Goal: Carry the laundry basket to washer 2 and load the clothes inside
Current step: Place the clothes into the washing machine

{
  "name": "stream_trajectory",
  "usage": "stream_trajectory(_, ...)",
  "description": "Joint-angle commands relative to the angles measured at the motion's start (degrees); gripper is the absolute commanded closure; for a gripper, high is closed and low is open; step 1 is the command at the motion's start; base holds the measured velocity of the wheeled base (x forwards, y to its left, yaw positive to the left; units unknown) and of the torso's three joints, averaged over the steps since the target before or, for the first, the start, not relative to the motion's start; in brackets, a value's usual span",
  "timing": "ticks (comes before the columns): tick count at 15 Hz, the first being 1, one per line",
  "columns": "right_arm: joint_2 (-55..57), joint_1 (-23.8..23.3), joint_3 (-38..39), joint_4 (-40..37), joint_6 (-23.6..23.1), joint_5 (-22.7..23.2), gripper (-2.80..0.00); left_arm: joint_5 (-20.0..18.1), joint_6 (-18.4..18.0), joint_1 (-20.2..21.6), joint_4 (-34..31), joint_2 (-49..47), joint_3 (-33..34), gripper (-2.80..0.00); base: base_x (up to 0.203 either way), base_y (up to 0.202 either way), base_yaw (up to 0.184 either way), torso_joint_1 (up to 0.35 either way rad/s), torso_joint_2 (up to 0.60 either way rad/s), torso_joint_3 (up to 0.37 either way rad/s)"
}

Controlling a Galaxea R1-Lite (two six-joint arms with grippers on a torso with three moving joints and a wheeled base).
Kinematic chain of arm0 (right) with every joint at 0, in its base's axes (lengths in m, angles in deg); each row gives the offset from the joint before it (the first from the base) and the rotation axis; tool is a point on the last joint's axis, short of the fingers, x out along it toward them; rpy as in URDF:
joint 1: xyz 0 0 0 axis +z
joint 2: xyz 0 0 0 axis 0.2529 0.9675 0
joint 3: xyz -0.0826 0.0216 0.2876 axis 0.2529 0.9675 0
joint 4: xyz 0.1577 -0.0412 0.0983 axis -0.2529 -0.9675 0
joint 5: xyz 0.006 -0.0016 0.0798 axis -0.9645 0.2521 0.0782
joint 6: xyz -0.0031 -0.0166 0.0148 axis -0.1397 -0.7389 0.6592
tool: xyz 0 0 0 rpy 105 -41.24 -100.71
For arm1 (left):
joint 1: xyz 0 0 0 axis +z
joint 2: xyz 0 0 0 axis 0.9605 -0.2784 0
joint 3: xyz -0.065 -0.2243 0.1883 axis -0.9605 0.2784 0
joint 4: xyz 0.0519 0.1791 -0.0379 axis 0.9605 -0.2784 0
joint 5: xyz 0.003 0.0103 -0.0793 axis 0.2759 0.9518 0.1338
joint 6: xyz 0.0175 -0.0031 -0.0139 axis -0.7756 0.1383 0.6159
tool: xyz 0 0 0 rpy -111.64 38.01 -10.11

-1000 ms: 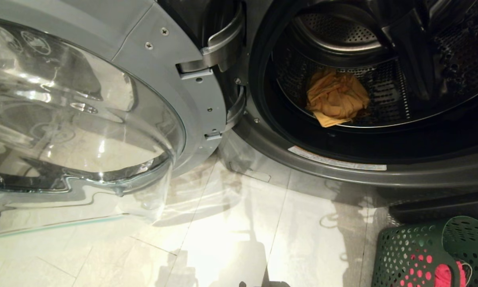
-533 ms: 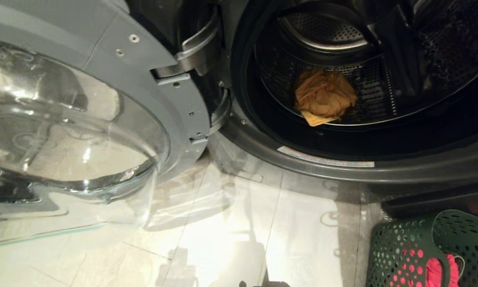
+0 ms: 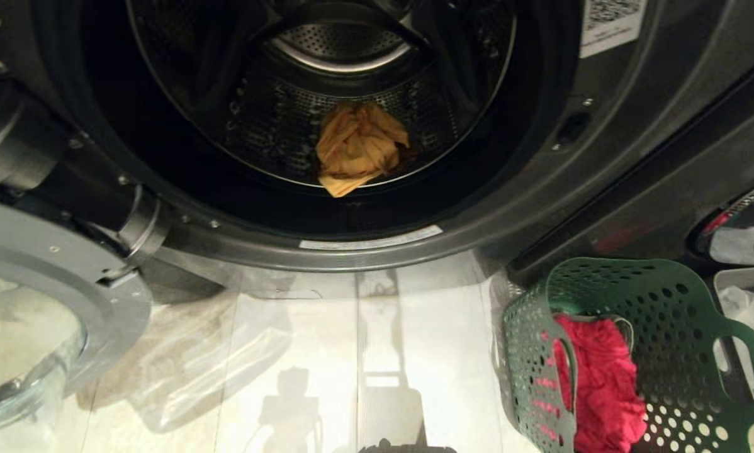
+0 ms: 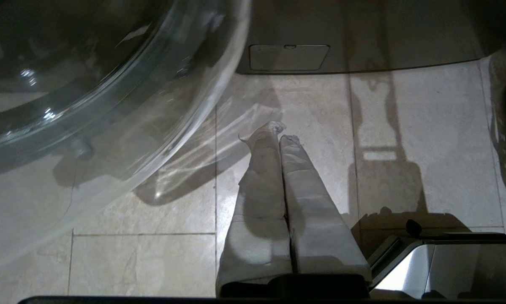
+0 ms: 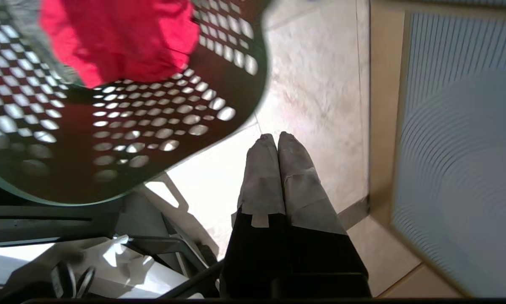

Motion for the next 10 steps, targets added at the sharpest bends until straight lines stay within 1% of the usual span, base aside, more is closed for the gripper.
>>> stream_trajectory(1,0.67,0.03,0.77,2.27,0.07,0.64,0.0,0.04,0.0,0.04,-0.03,0.02,0.0,0.0,-0.003,0.003,-0.134,0.002,0.0,0.006)
stream_trajectory(2,0.97,0.12,1.71,4.9,0.07,1.2,0.0,0.1,0.0,0.01,-0.03,0.02,0.0,0.0,-0.002,0.004,-0.084,0.002,0.01,0.005)
stream_trajectory(3,1.11,0.28,2.93,8.15,0.03,2.69,0.0,0.02,0.0,0.08,-0.03,0.02,0.0,0.0,0.0,0.0,0.0,0.0,0.0,0.0)
stream_trajectory(4,1.41,0.45,4.38,12.18,-0.18,5.29,0.0,0.07,0.0,0.05,-0.03,0.02,0.0,0.0,0.0,0.0,0.0,0.0,0.0,0.0)
stream_trajectory(7,3.49,0.48,11.77,27.91,-2.55,16.32,0.0,0.04,0.0,0.07,-0.03,0.02,0.0,0.0,0.0,0.0,0.0,0.0,0.0,0.0)
stream_trajectory(8,5.08,0.47,13.8,30.55,-3.59,18.66,0.0,0.02,0.0,0.01,-0.03,0.02,0.0,0.0,0.0,0.0,0.0,0.0,0.0,0.0)
stream_trajectory(10,9.71,0.48,16.33,33.07,-4.39,20.35,0.0,0.02,0.0,0.01,-0.03,0.02,0.0,0.0,0.0,0.0,0.0,0.0,0.0,0.0)
